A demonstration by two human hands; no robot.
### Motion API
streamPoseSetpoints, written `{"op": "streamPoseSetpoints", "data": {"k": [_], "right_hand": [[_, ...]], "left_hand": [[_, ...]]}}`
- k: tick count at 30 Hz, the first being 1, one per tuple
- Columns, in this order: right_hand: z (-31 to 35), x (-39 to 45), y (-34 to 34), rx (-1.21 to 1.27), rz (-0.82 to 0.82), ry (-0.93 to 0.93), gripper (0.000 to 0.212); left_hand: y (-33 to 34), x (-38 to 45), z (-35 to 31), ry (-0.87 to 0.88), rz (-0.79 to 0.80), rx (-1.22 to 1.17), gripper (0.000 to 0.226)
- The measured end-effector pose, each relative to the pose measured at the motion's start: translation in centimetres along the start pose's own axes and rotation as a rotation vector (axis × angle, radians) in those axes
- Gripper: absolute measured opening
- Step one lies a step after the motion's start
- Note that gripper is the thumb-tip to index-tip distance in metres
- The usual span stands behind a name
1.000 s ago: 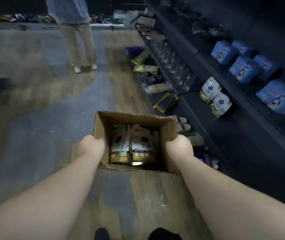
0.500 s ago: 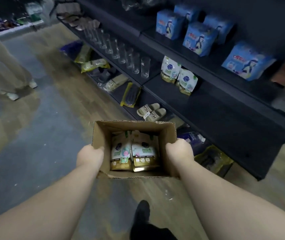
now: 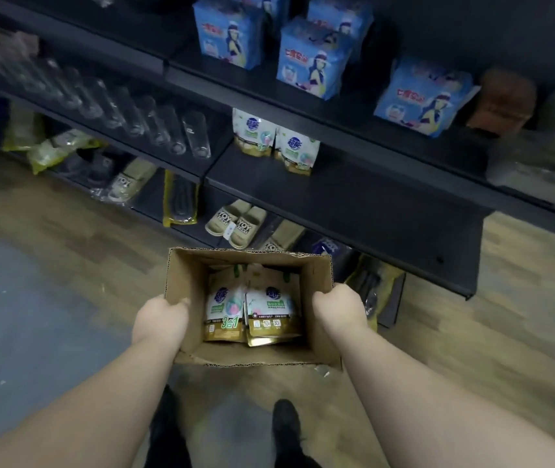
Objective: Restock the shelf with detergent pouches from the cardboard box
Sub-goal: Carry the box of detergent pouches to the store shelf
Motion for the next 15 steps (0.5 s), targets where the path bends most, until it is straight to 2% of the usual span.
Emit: {"op": "streamPoseSetpoints", "data": {"k": [3,7,15], "right_hand": [[0.6,-0.6,1.7,0.019,-0.060,0.091,0.020],[1.4,-2.2,4.2,0.050,-0.154,0.237,0.016],[0.4,-2.9,7.3,0.083,-0.161,0.384,0.016]], "left_hand": [[0.7,3.3,-1.2,0.078,0.076,0.037,0.025],[0.7,7.1,-2.3,0.190,0.176,0.097,0.027],[2.3,10.5,-3.3,0.284,0.266,0.201,0.029]]}}
Point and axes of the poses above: each hand's wrist, its own x-axis towards the middle knuckle, its own y-axis out of the palm, z = x × y, the point moved 1 cm from there along x, towards the middle knuckle, and after that the axes turned 7 degrees about -z, right-handed, at the moved point
